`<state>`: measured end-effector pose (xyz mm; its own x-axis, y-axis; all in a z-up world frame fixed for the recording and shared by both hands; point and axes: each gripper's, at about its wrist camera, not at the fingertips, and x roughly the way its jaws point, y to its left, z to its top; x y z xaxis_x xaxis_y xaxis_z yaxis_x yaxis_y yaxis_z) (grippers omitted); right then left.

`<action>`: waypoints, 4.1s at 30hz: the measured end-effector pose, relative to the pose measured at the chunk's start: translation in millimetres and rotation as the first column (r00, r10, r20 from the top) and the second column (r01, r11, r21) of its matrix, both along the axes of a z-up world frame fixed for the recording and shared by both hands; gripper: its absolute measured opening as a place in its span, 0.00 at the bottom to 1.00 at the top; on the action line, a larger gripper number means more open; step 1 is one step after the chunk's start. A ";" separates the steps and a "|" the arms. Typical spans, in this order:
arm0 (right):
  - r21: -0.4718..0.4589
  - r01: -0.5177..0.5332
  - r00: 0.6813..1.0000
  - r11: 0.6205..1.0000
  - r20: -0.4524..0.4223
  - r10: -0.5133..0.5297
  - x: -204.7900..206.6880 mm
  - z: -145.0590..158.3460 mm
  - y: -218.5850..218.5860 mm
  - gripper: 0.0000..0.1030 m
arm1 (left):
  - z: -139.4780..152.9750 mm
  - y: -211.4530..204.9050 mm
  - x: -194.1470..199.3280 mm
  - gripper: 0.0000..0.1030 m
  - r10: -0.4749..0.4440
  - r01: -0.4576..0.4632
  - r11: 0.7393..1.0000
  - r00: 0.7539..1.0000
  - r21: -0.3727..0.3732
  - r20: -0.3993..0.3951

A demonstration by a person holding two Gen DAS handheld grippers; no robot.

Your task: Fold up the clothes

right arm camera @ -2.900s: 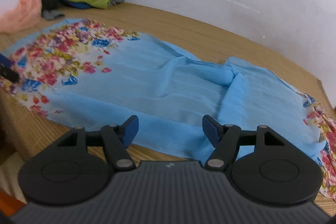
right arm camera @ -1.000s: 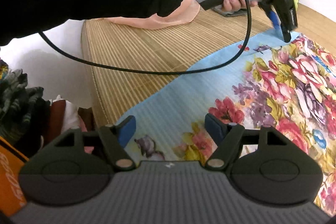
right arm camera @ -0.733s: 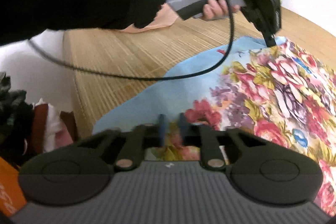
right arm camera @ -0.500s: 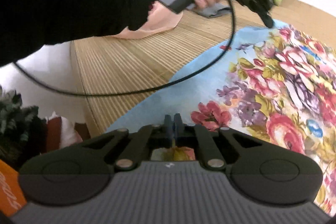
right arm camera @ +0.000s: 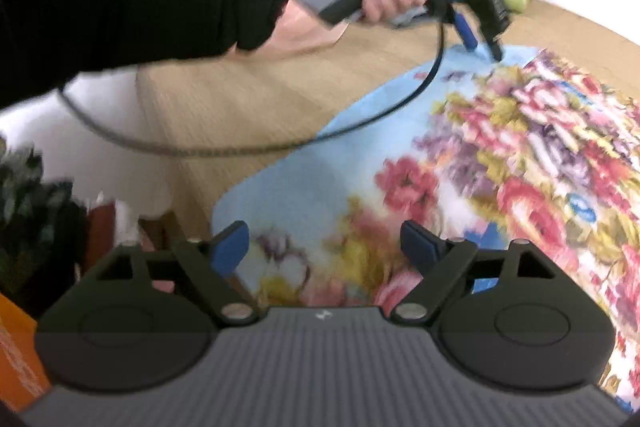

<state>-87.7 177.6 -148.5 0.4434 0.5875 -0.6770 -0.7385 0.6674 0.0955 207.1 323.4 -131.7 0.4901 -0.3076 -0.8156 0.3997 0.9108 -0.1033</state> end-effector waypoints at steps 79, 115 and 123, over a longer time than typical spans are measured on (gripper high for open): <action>0.521 0.026 0.940 0.853 -0.303 0.156 93.1 37.2 47.3 0.04 | 88.1 88.0 63.8 0.00 0.226 -0.245 0.950 0.967 0.194 0.117; 0.681 0.682 0.487 0.268 -0.149 -0.861 -41.5 88.0 -487.4 0.04 | 141.5 -672.4 -45.8 0.01 -0.569 0.538 0.820 0.804 0.197 0.175; 0.561 0.816 0.339 0.138 -0.270 -0.901 -68.3 55.9 -614.6 0.07 | 53.3 -770.4 -129.5 0.54 -0.637 0.597 0.741 0.769 0.308 0.042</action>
<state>-156.0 -437.1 -92.6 0.9467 -0.0402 -0.3197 0.2496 0.7188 0.6489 77.6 -447.0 -78.4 0.3788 -0.3679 -0.8492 0.8748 0.4419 0.1988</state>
